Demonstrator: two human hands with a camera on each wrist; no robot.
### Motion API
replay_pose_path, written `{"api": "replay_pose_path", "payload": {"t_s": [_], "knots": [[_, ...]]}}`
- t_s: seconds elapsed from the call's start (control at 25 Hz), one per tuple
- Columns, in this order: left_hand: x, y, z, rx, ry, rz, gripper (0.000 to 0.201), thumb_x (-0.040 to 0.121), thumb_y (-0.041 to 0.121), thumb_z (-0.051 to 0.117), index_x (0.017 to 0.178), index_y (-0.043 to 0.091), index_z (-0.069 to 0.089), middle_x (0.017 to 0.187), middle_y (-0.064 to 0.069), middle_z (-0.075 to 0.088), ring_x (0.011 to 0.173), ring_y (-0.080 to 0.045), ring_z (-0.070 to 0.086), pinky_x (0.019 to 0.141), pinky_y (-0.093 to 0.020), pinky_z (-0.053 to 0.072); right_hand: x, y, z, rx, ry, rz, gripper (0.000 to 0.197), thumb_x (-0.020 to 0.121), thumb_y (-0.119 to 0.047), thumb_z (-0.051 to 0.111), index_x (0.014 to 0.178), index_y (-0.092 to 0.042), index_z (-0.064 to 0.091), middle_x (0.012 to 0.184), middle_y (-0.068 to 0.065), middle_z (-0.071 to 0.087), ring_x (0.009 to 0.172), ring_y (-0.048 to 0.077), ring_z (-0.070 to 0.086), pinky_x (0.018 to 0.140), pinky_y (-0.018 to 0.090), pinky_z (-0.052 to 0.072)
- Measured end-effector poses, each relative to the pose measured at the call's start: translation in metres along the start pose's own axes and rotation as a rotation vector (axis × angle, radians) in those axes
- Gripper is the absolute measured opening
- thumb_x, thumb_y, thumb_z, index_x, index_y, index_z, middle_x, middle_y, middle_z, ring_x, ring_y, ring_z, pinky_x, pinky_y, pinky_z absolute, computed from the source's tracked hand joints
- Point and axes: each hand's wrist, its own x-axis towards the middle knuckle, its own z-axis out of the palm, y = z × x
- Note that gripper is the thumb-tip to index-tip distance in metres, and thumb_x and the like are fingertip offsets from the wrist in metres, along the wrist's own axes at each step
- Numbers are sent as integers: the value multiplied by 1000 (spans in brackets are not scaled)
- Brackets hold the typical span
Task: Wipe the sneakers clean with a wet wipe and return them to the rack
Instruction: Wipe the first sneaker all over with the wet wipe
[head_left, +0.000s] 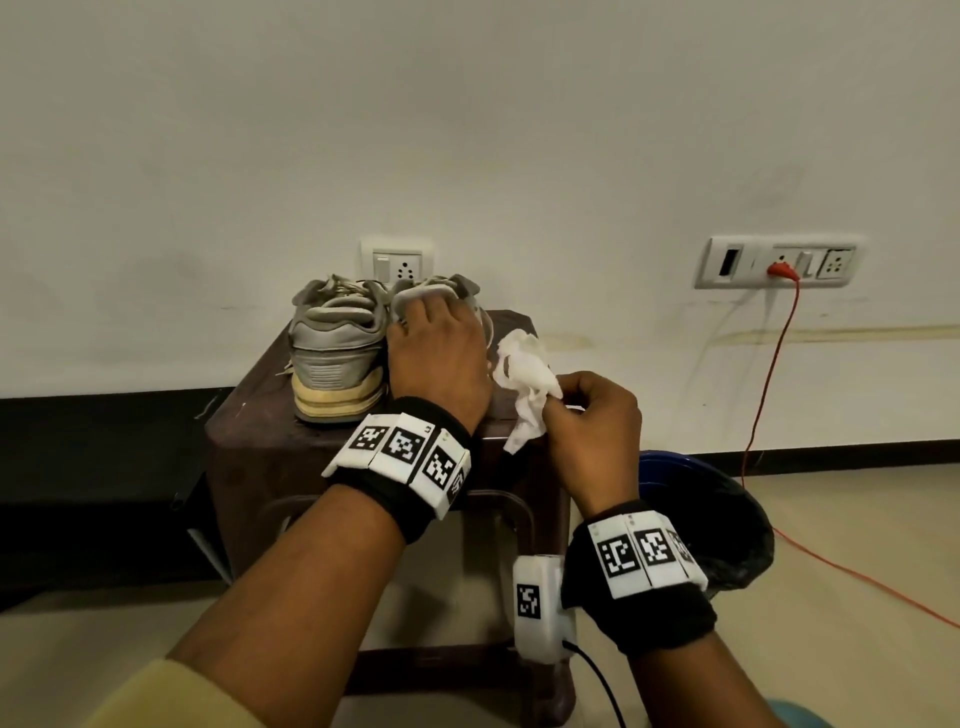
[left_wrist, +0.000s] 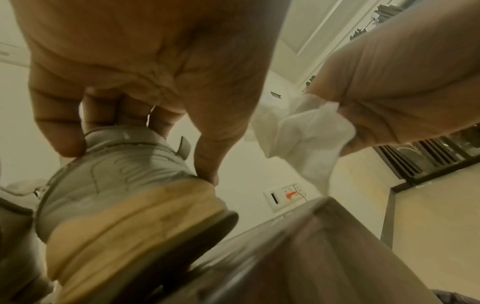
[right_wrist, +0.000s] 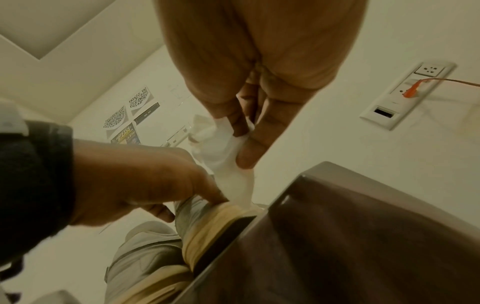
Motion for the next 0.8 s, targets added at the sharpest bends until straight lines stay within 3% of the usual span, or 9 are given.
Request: {"api": "replay_pose_path", "payload": {"t_s": [0.12,0.2,0.28,0.36,0.44,0.52,0.6,0.72,0.8], "knots": [[6,-1,-6,-115,-57,14,57,83,36,63,128,4,47,130,-17,53,125,-34,43,100,-48,42,0,-4,-8,87,20,-10,36,79,2,56,107,-17,66,91,-6,67,79,0,62,63,6,45],[2,-9,-16,-243,-81,65,54,81,41,66,125,13,53,128,-9,57,126,-29,45,101,-46,42,1,-8,-15,81,77,-36,33,81,3,55,105,-14,70,95,-3,68,84,3,62,71,6,45],[-12,-24,-33,-428,-120,111,43,79,40,69,117,22,60,123,1,60,121,-22,50,98,-37,43,1,-9,-19,86,167,-47,28,81,1,56,99,-13,73,97,1,70,88,11,63,80,19,51],[-31,-41,-52,-577,-178,134,34,82,32,68,115,26,60,115,7,60,110,-15,55,85,-29,42,0,-11,-21,147,244,-21,25,81,-4,57,98,-15,73,98,0,70,89,13,64,80,32,55],[-50,-61,-63,-702,-278,132,26,86,27,66,110,28,59,106,7,62,98,-14,58,78,-31,45,-4,-15,-23,209,269,-35,22,81,-10,60,98,-18,72,97,0,70,87,14,65,75,28,56],[-68,-79,-61,-870,-348,102,16,87,26,65,101,31,57,99,5,64,92,-16,61,81,-38,49,-13,-23,-23,164,253,-121,19,82,-10,64,98,-18,71,95,0,70,84,11,64,70,13,50],[-85,-88,-47,-1040,-353,50,15,88,24,65,97,31,57,99,6,65,95,-14,62,84,-40,52,-23,-30,-22,79,232,-253,17,84,-8,65,97,-15,72,92,0,70,81,8,62,67,9,46],[-105,-92,-21,-1196,-277,9,19,88,18,64,102,31,59,107,9,64,103,-8,60,90,-36,51,-35,-33,-20,-79,187,-471,19,82,-2,65,98,-10,72,94,4,71,84,12,63,72,19,51],[-111,-92,-8,-1141,-210,55,26,85,28,62,111,27,61,113,10,62,111,-8,57,96,-31,47,-42,-32,-16,-218,115,-570,23,81,-1,65,101,-7,71,102,9,70,92,21,65,78,31,54]]}}
